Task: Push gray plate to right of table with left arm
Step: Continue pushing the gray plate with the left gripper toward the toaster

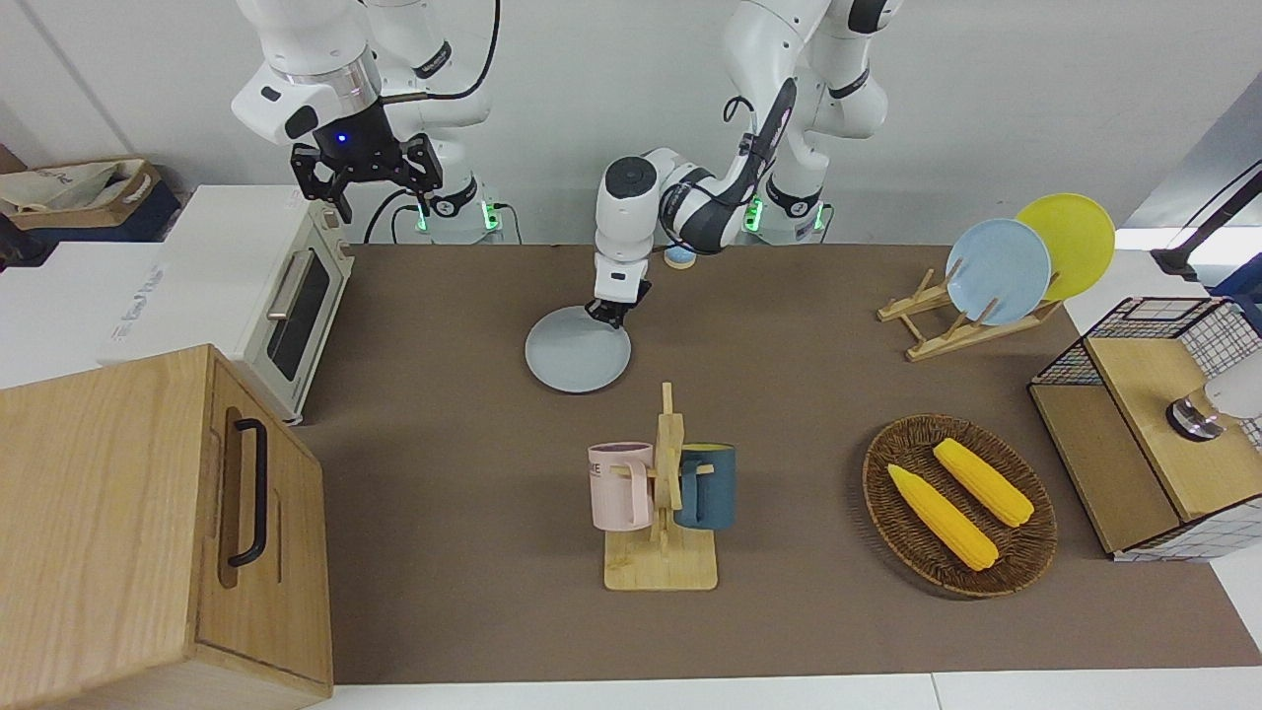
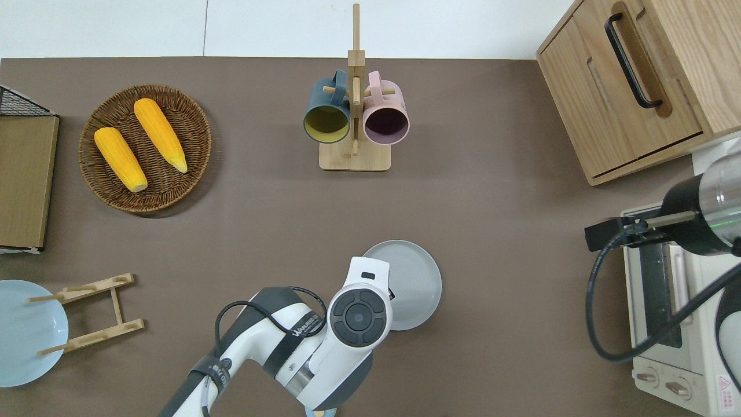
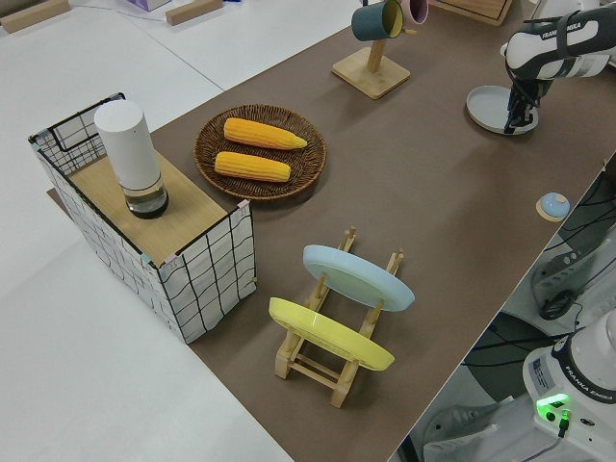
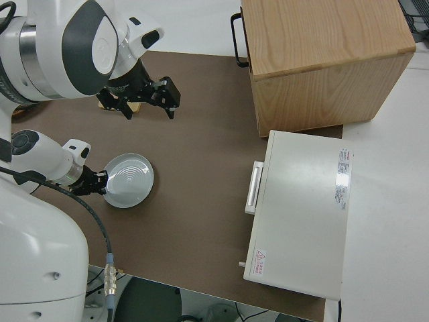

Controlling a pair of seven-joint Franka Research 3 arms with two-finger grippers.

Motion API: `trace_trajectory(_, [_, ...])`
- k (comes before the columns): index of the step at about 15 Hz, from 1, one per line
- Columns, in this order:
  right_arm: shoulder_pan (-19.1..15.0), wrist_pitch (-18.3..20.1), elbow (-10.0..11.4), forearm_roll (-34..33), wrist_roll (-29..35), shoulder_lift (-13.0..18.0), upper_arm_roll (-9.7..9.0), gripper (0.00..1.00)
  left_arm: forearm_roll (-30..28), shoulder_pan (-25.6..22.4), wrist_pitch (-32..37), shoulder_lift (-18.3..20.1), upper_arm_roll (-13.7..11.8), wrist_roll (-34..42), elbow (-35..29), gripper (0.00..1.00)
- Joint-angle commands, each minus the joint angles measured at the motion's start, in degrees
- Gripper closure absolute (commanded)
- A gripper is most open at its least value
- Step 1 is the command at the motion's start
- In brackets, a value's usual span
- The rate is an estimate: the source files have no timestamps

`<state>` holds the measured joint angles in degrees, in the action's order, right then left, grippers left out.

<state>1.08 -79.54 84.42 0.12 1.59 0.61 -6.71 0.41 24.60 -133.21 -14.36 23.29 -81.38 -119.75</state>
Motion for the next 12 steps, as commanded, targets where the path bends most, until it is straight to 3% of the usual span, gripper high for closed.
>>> trace_trajectory(1, [-1.17,0.7,-0.22,0.59,-0.01,0.36,-0.85,0.017,0.99,2.82,1.11,-5.14,-0.35,-4.13,5.48,1.0])
trace_trajectory(5, [-1.17,0.7,-0.22,0.59,-0.01,0.36,-0.85,0.017,5.03,4.93,2.95,-10.15,-0.35,-9.92,11.28,1.0])
trace_trajectory(12, [-1.17,0.7,-0.22,0.59,0.08,0.36,-0.76,0.017,5.13,5.81,3.13,-10.51,-0.35,-10.9,12.44,1.0])
